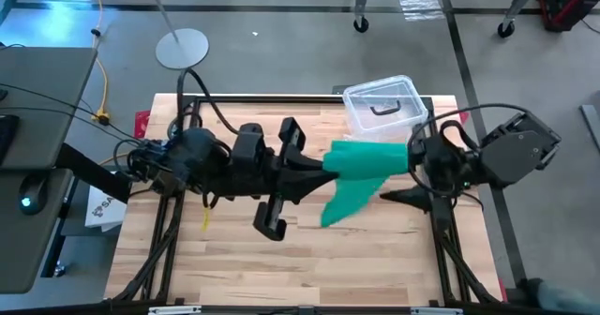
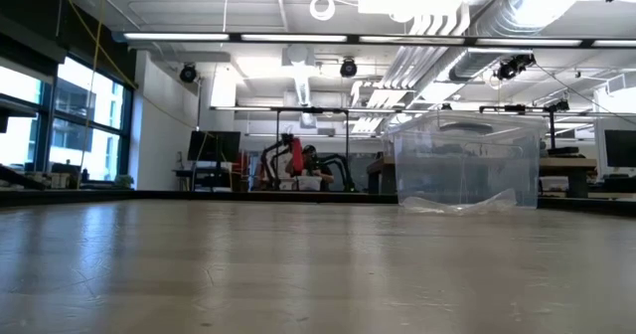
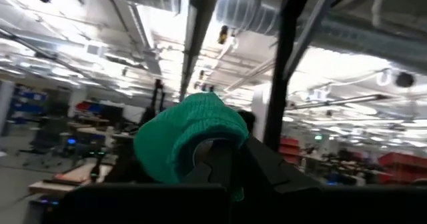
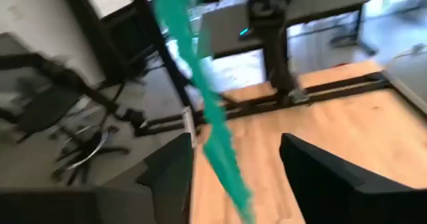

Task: Roll bandage
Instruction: Roll the green bandage

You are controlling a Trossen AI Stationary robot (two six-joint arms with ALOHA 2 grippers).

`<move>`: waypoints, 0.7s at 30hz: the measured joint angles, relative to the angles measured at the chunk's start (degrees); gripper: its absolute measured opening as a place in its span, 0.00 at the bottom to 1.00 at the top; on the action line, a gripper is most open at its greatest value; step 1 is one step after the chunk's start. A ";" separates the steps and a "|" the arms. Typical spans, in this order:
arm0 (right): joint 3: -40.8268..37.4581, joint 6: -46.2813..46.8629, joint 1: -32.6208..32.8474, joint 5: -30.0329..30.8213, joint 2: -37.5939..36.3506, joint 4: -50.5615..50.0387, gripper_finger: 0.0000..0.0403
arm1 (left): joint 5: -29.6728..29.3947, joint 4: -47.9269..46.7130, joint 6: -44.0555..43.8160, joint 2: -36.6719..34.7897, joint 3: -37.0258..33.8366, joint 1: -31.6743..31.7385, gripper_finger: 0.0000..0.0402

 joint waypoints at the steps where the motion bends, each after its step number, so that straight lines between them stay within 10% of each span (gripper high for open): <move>1: 0.00 -0.09 -0.02 -1.67 -0.09 -0.05 0.57 | -0.83 0.02 0.53 0.00 0.00 0.00 0.02; 6: 0.00 -2.45 1.09 -7.44 -1.28 0.48 0.60 | -5.88 -2.61 2.89 -0.43 0.04 0.00 0.02; 14: 0.07 -7.82 6.78 9.22 -3.89 0.61 0.60 | -11.59 -13.15 0.38 -1.22 0.00 0.55 0.02; 21: 0.05 -12.14 4.27 5.88 -3.83 10.29 0.60 | -9.35 -15.83 0.43 -1.48 0.00 0.95 0.02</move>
